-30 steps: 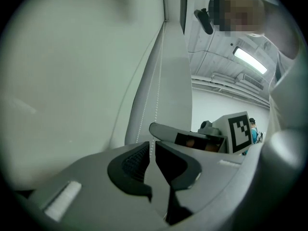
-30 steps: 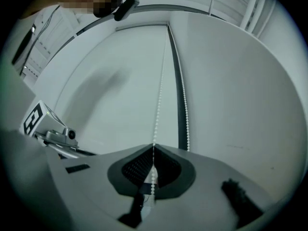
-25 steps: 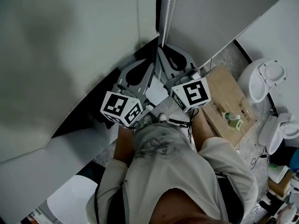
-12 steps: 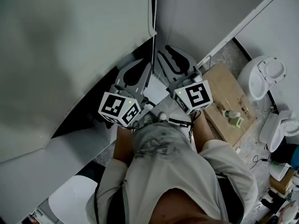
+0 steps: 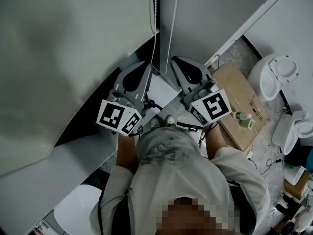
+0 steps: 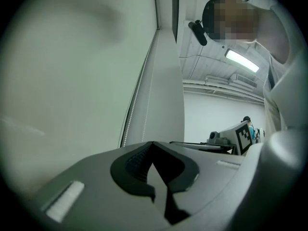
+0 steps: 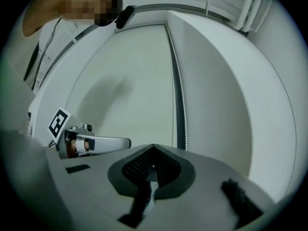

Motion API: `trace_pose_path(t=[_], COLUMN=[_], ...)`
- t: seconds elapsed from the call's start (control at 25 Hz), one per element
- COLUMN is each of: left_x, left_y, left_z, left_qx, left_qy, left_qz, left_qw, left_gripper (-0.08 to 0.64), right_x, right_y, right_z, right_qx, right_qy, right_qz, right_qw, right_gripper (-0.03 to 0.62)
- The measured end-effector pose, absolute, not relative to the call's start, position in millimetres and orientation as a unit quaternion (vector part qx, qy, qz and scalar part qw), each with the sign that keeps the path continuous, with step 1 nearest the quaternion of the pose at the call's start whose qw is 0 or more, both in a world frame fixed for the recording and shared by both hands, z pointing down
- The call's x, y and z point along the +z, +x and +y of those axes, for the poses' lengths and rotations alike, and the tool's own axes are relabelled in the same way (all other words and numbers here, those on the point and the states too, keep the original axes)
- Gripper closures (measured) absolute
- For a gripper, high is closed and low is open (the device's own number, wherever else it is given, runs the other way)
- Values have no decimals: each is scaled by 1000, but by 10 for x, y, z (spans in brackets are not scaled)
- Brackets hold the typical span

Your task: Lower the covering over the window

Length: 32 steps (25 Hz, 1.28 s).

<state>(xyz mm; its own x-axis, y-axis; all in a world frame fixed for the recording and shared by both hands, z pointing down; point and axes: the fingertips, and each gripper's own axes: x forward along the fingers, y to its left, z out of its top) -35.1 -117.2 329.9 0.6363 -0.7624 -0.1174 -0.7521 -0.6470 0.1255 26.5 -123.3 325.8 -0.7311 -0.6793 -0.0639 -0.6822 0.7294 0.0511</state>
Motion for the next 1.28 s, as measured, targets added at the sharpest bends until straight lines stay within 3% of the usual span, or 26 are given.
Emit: trace_pose_path(t=[0.48,1.28], left_x=[3586,3606], left_y=[-415,-412], left_z=[-1062,-1089], left_qx=[-67,-65], left_qy=[909,910], left_qz=[-409,-407], left_qw=[47,52], left_gripper=[555,554], right_x=[3532,3540], right_y=[275,228], right_z=[-1049,-1049], right_qx=[-33,-32], right_qy=[-359,-359], right_qz=[932,933], right_qw=[24,14], right_gripper=[577,577])
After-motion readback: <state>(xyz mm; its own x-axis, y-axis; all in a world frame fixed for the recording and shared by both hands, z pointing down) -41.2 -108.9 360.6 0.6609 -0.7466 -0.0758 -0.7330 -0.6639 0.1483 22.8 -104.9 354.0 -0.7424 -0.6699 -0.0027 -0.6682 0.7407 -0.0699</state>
